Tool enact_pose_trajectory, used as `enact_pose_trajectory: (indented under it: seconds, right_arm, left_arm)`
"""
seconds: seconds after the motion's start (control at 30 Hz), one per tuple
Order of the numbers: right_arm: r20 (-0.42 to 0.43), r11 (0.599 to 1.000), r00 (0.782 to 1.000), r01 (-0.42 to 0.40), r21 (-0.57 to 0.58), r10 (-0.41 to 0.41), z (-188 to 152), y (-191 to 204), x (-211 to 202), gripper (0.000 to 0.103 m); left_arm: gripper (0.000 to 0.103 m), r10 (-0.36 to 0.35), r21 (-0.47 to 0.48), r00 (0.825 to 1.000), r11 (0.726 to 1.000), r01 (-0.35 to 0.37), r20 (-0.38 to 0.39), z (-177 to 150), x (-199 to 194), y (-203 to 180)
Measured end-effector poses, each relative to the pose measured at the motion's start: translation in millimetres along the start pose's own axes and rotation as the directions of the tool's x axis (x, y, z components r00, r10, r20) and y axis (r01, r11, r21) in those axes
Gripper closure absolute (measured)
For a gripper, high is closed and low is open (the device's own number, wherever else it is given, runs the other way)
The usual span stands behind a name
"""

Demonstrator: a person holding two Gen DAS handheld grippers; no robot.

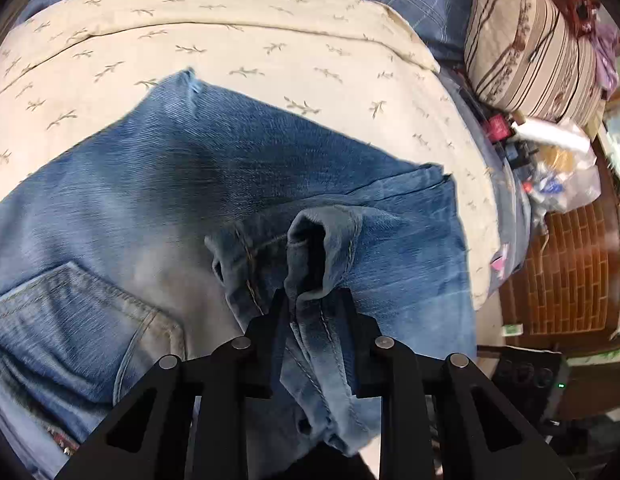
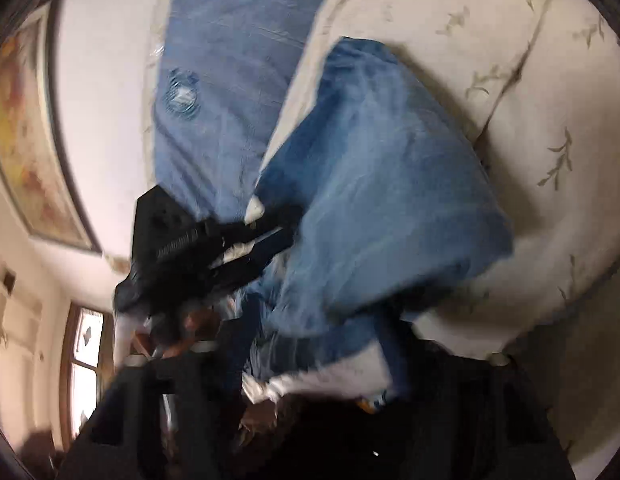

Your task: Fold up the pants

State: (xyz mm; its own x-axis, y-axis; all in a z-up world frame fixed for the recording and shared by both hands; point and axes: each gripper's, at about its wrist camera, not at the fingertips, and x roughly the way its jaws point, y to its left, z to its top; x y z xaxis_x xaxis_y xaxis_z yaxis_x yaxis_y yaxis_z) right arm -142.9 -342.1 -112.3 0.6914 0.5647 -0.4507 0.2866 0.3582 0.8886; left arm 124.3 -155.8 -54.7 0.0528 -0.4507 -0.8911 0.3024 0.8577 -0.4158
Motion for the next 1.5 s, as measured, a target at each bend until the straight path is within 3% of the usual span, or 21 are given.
enact_pose_trajectory:
  seconds: [0.13,0.2,0.27,0.3,0.37,0.43,0.5,0.57,0.6,0.63,0.67,0.8,0.9,0.93,0.97,1.03,1.13,1.27,1.37,1.43,1.5]
  right_arm:
    - [0.007,0.995,0.998,-0.065,-0.079,0.066,-9.1,18.9,-11.8,0.095]
    - [-0.017,0.995,0.999,0.028,-0.1,-0.03,-13.2,11.6,-1.9,0.096]
    - [-0.041,0.976,0.982,0.18,-0.12,-0.186,-16.4,-1.8,12.5,0.096]
    - [-0.043,0.973,0.978,0.196,-0.122,-0.202,-16.7,-5.3,14.7,0.097]
    - [-0.073,0.976,0.98,0.175,-0.128,-0.185,-15.4,0.9,10.1,0.086]
    - [-0.147,0.967,0.97,0.164,-0.196,-0.195,-16.7,18.0,6.0,0.064]
    - [-0.189,0.951,0.972,0.079,-0.298,-0.14,-19.6,45.5,-10.1,0.059]
    - [-0.107,0.925,0.991,0.03,-0.378,-0.076,-8.0,71.5,-35.5,0.056]
    - [-0.048,0.921,0.997,0.036,-0.388,-0.059,4.0,77.3,-42.7,0.044]
    - [0.035,0.918,0.997,0.073,-0.389,-0.065,17.6,80.9,-52.6,0.035]
    - [0.122,0.914,0.986,0.15,-0.377,-0.112,36.6,81.1,-56.0,0.035]
    - [0.217,0.865,0.934,0.346,-0.364,-0.283,96.5,76.5,-21.1,0.049]
    - [0.229,0.75,0.867,0.498,-0.435,-0.443,120.4,70.3,12.7,0.054]
    - [0.215,0.714,0.85,0.522,-0.466,-0.481,121.6,67.8,19.7,0.073]
    - [0.206,0.702,0.849,0.52,-0.486,-0.486,116.1,62.6,17.4,0.083]
    - [0.259,0.675,0.844,0.532,-0.511,-0.47,117.5,73.6,15.4,0.087]
    - [0.265,0.668,0.795,0.604,-0.435,-0.546,129.2,48.1,23.5,0.093]
    - [0.291,0.725,0.826,0.564,-0.397,-0.483,126.3,58.6,2.9,0.085]
    - [0.289,0.777,0.89,0.451,-0.439,-0.353,106.9,77.8,-15.3,0.085]
    - [0.283,0.763,0.904,0.424,-0.488,-0.321,92.8,87.8,-13.5,0.085]
    - [0.253,0.75,0.899,0.438,-0.495,-0.358,86.3,79.3,5.2,0.083]
  left_arm:
    - [0.081,-0.024,-0.025,0.999,0.999,0.025,0.047,-6.5,-18.5,11.6]
    - [0.081,0.003,-0.054,1.0,0.999,-0.002,0.01,-9.8,-1.5,23.5]
    - [0.082,0.009,-0.061,1.0,0.998,-0.008,0.021,-13.0,4.1,29.4]
    - [0.082,0.01,-0.047,1.0,0.999,-0.009,0.026,-13.5,1.5,27.6]
    - [0.082,0.034,-0.008,0.999,0.999,-0.034,0.017,-14.7,-2.1,23.3]
    - [0.082,0.035,0.014,0.999,0.999,-0.035,0.025,-21.2,-12.0,26.7]
    - [0.081,-0.002,0.015,0.999,1.0,0.001,0.034,-28.0,-23.5,31.3]
    - [0.076,-0.048,0.003,0.998,0.999,0.048,0.05,-32.0,-34.0,32.8]
    - [0.075,-0.059,0.0,0.996,0.998,0.059,0.06,-30.2,-34.8,30.5]
    - [0.073,-0.057,-0.002,0.996,0.998,0.057,0.069,-27.9,-35.2,27.0]
    - [0.071,-0.051,-0.006,0.996,0.999,0.051,0.073,-25.2,-33.4,23.6]
    - [0.069,-0.038,-0.027,0.997,0.999,0.04,0.067,-16.8,-19.9,15.1]
    - [0.068,-0.031,-0.027,0.996,0.999,0.034,0.082,-12.4,-12.4,9.3]
    - [0.07,-0.012,-0.022,0.997,1.0,0.014,0.08,-10.0,-7.8,4.8]
    - [0.07,-0.008,-0.011,0.997,1.0,0.009,0.073,-8.4,-4.2,-0.8]
    - [0.07,0.007,0.016,0.996,1.0,-0.008,0.092,-8.1,-1.9,-9.4]
    - [0.071,0.098,0.017,0.992,0.995,-0.1,0.075,-5.8,22.3,-11.3]
    - [0.074,0.09,0.06,0.992,0.994,-0.096,0.084,-12.1,13.9,-20.9]
    - [0.074,-0.015,0.023,0.993,1.0,0.012,0.113,-18.4,-4.6,-18.9]
    - [0.074,-0.048,0.035,0.988,0.998,0.043,0.147,-18.4,-10.8,-24.2]
    - [0.073,-0.029,0.064,0.986,0.998,0.018,0.161,-16.8,-4.8,-31.0]
